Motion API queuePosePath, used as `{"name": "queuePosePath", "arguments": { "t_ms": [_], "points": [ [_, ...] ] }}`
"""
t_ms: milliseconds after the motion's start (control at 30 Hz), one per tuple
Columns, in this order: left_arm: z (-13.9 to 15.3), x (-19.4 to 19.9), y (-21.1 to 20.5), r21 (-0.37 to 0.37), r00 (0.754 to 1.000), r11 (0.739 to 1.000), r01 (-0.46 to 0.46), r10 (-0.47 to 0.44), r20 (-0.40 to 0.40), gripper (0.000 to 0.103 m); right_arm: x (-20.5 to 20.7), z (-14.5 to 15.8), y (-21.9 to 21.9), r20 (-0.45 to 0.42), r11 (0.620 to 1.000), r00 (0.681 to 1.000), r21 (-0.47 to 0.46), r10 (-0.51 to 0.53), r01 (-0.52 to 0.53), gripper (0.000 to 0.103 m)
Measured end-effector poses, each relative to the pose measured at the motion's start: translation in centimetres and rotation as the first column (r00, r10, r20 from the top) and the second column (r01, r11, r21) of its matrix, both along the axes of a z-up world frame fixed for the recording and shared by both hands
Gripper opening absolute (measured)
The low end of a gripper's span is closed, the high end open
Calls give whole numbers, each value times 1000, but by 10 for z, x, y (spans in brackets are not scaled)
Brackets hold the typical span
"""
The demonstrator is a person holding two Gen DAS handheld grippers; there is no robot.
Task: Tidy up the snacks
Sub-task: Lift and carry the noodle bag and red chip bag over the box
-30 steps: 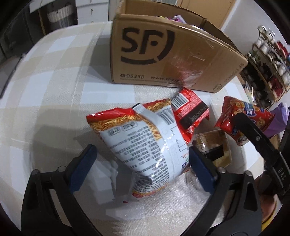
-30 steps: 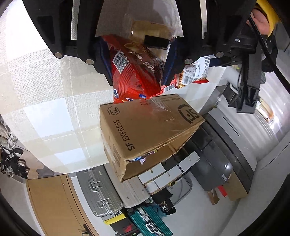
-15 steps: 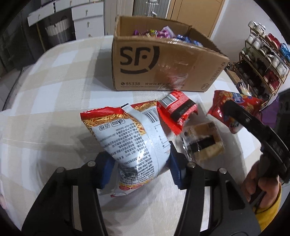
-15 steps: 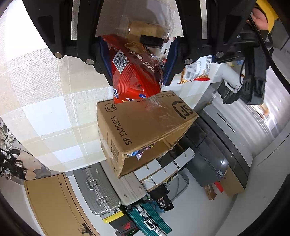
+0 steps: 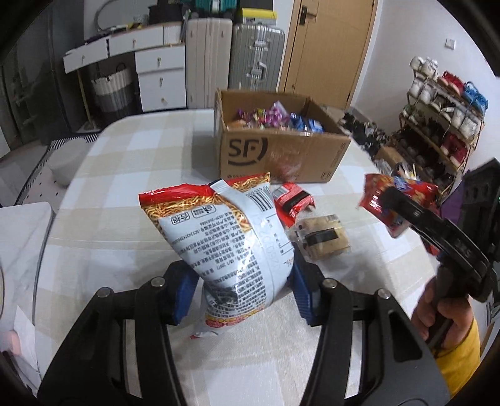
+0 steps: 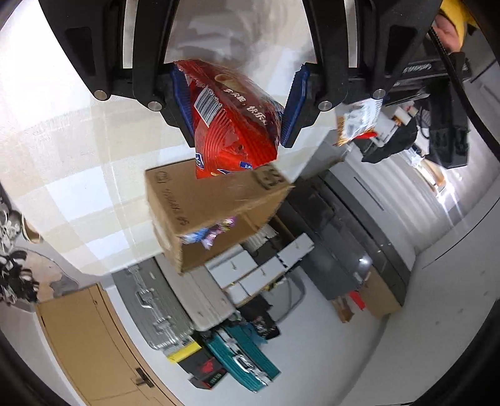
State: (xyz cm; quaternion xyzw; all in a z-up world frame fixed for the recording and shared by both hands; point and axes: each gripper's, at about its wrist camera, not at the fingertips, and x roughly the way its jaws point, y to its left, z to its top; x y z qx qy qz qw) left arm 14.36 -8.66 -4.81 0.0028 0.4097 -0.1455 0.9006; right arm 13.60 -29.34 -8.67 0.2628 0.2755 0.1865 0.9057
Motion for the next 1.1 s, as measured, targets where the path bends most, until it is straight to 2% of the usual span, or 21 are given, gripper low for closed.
{"name": "queuePosePath", "arguments": {
  "t_ms": [133, 233, 433, 600, 767, 933, 1100],
  "points": [
    [13, -25, 15, -24, 1000, 1000, 17, -16, 27, 50, -34, 30, 12, 63, 1000, 998, 7, 23, -23, 53],
    [27, -46, 28, -50, 998, 999, 18, -15, 55, 50, -57, 45, 23, 75, 1000, 997, -2, 21, -21, 53],
    [46, -84, 53, -93, 996, 995, 44, -35, 87, 50, -99, 56, 42, 57, 999, 998, 5, 32, -32, 53],
    [55, -117, 72, -101, 994, 993, 61, -51, 102, 50, -131, 54, 54, 47, 999, 998, -10, 34, -33, 53],
    [55, -138, 84, -118, 994, 991, 69, -58, 97, 50, -141, 54, 66, 31, 999, 999, -26, 42, -41, 53],
    [60, -148, 98, -139, 993, 988, 64, -49, 108, 50, -139, 71, 76, 60, 997, 997, -59, 56, -52, 53],
    [77, -147, 105, -146, 989, 988, 56, -36, 141, 50, -129, 88, 78, 82, 995, 995, -84, 63, -56, 53]
  ]
}}
